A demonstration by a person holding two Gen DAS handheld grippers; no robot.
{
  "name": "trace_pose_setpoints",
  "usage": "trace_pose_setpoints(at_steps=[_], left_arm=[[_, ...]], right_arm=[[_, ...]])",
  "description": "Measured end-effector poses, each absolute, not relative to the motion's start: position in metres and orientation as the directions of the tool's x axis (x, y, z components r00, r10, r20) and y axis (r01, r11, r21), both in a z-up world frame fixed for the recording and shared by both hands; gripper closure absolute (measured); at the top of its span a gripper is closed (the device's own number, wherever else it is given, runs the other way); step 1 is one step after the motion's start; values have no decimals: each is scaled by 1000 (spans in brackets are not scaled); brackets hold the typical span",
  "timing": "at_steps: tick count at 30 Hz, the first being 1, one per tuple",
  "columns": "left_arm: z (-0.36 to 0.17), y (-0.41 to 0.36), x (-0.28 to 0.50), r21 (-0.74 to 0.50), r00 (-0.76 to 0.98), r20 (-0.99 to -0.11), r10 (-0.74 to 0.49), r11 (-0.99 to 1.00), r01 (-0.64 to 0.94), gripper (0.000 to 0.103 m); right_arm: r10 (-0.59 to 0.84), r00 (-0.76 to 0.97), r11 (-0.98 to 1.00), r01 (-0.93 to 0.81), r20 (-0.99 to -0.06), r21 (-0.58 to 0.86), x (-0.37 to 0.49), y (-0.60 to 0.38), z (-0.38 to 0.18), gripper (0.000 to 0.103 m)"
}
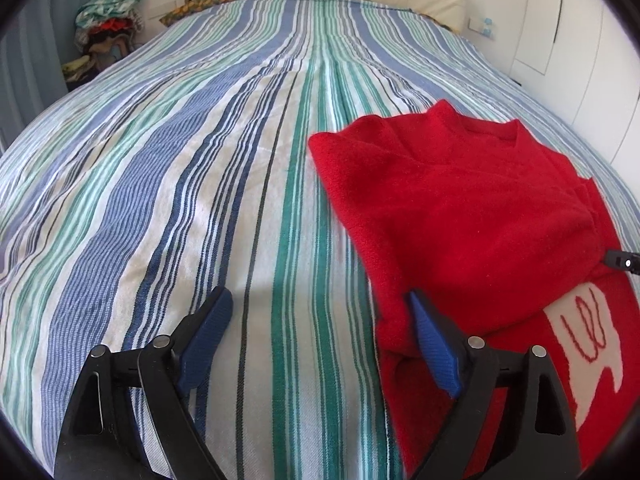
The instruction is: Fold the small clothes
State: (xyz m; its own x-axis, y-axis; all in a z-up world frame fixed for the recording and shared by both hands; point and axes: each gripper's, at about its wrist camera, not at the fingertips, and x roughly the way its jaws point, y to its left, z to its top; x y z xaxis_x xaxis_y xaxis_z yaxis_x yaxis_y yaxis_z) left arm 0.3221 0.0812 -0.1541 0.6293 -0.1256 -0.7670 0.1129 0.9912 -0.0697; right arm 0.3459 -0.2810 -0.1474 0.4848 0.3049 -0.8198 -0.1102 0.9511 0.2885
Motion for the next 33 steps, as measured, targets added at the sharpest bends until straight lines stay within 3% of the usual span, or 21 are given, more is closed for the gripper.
trace_pose_setpoints(at_steps=[1,6,8,10,11,16,20,23,33], left_arm=[[-152,87,318,-80,628,-769,-124,992,98,11],[-139,103,269,-32,611,-789,-60,998,57,12],[-132,104,235,-34,612,-788,-68,997,66,12],[-124,97,197,-40,613,-786,-83,996,83,11],[-121,90,178,-42,615,-783,-94,994,98,10],[-120,42,98,-46,587,-791,-171,974,222,10],[-155,20,74,36,504,-858,-97,968,248,10],[-149,27,67,13,512,-852,-108,974,227,10],[-133,60,67,3,587,-808,-52,996,93,9]], right_arm=[[260,507,964,-90,-822,250,339,-283,-140,82],[214,569,976,-102,-794,190,278,-301,-104,75],[195,597,981,-120,-778,153,241,-304,-94,65],[168,625,986,-114,-762,124,200,-305,-89,47],[160,635,987,-114,-756,113,181,-303,-88,46],[177,630,983,-153,-756,103,99,-267,-101,45],[232,571,970,-201,-788,139,64,-240,-127,46],[180,486,979,-172,-855,108,52,-235,-153,45],[106,655,992,-23,-748,121,19,-271,-113,45]])
